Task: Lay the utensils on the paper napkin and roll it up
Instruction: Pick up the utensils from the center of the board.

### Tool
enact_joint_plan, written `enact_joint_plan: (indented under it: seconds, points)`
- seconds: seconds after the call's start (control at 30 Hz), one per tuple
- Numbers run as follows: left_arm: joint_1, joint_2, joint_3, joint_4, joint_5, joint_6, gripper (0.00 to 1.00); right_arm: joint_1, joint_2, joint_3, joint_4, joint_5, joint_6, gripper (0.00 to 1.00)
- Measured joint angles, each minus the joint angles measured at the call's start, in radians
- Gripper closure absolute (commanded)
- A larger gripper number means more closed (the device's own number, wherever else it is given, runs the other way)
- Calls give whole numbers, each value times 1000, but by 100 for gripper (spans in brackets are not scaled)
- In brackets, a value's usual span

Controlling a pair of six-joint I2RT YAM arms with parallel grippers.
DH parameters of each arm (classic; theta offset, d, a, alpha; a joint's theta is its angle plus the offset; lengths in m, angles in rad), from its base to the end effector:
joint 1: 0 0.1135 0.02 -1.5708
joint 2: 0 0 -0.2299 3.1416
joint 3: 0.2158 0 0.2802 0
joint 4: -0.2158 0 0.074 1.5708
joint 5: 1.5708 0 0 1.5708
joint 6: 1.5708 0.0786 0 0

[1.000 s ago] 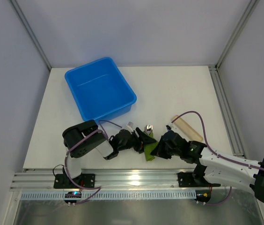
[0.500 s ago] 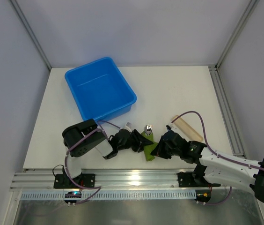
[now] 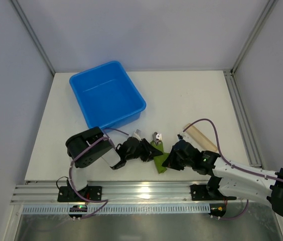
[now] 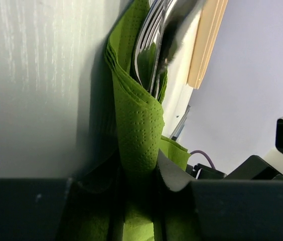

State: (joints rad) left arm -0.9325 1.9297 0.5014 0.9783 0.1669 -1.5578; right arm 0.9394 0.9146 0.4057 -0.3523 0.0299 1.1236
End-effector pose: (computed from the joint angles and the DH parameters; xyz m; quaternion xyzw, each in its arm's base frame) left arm 0.1894 -0.2772 0.0004 -0.2175 0.8168 -0.5244 0.1026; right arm 0.1479 0.1983 0.0990 0.0914 0.9332 0.2909 0.1904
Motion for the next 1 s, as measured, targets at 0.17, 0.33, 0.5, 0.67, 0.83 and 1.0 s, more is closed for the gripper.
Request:
enact_joint_plan:
  seconds: [0.17,0.33,0.5,0.67,0.83,1.0]
  points:
    - [7,45,8,71,10,26,100,0,-12,-1,-13,8,-16,70]
    - [20,71,10,126,17,68,100,0,-85,0,-55,28,-36,56]
    - [23,65,10,129,18,131,100,0,-144,18,-161,76,-75,55]
    - [23,7,-3,64,16,191,100,0,-198,53,-266,133,-105,54]
    - [-3,-28,-10,26,11,207,100,0,-234,89,-330,170,-133,54]
    - [-53,-46,-10,3,11,222,100,0,-227,120,-353,182,-166,54]
